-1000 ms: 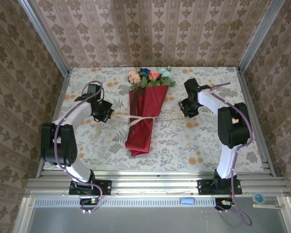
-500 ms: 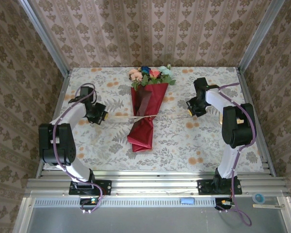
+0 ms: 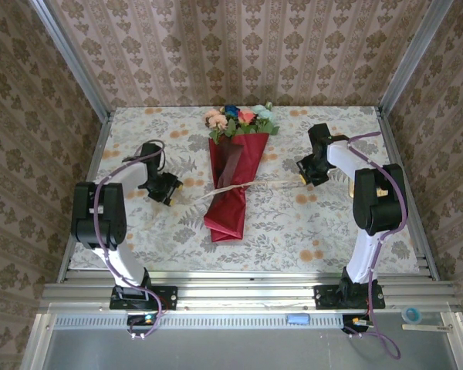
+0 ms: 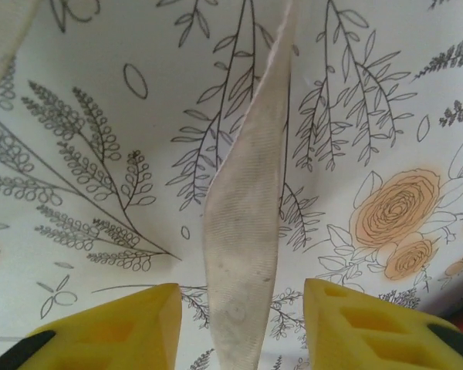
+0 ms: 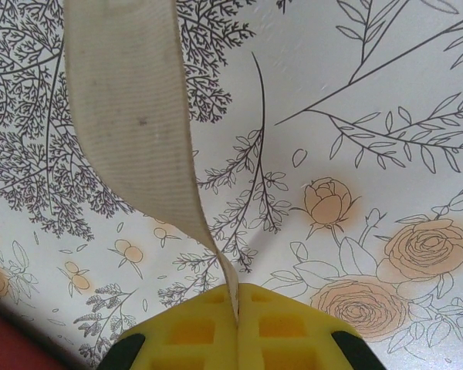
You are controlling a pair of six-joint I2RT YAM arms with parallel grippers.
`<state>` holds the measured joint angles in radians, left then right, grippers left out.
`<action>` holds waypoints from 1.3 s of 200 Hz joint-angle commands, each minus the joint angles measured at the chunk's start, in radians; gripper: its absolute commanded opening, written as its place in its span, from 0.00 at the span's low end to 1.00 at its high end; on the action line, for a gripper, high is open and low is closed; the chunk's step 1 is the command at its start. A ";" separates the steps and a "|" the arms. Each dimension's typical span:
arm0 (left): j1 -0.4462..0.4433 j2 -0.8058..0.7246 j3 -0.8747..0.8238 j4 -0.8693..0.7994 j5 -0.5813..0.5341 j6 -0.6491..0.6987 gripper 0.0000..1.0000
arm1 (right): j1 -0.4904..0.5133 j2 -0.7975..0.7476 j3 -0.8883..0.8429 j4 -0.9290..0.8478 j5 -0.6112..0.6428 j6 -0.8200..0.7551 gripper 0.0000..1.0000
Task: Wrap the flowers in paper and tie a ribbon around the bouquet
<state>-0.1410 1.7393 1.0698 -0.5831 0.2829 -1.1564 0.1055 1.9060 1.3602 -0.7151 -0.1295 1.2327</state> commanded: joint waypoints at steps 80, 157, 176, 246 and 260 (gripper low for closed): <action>-0.273 -0.013 -0.022 0.166 0.022 -0.574 0.60 | -0.001 -0.016 -0.018 -0.004 0.024 0.001 0.00; -0.299 0.095 -0.008 0.316 0.016 -0.648 0.02 | 0.000 -0.010 -0.021 0.004 0.016 0.008 0.00; -0.299 0.083 -0.007 0.305 0.018 -0.619 0.00 | 0.002 -0.006 -0.019 0.004 0.013 0.008 0.00; -0.309 0.082 -0.017 0.370 0.079 -0.542 0.00 | 0.021 0.014 0.038 -0.058 -0.069 0.005 0.45; -0.309 0.083 -0.014 0.370 0.081 -0.536 0.00 | 0.048 -0.009 0.040 -0.060 -0.060 0.021 0.50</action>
<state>-0.4404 1.8183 1.0492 -0.2317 0.3416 -1.7229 0.1181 1.9308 1.3693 -0.7227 -0.1871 1.2324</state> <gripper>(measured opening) 0.051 0.468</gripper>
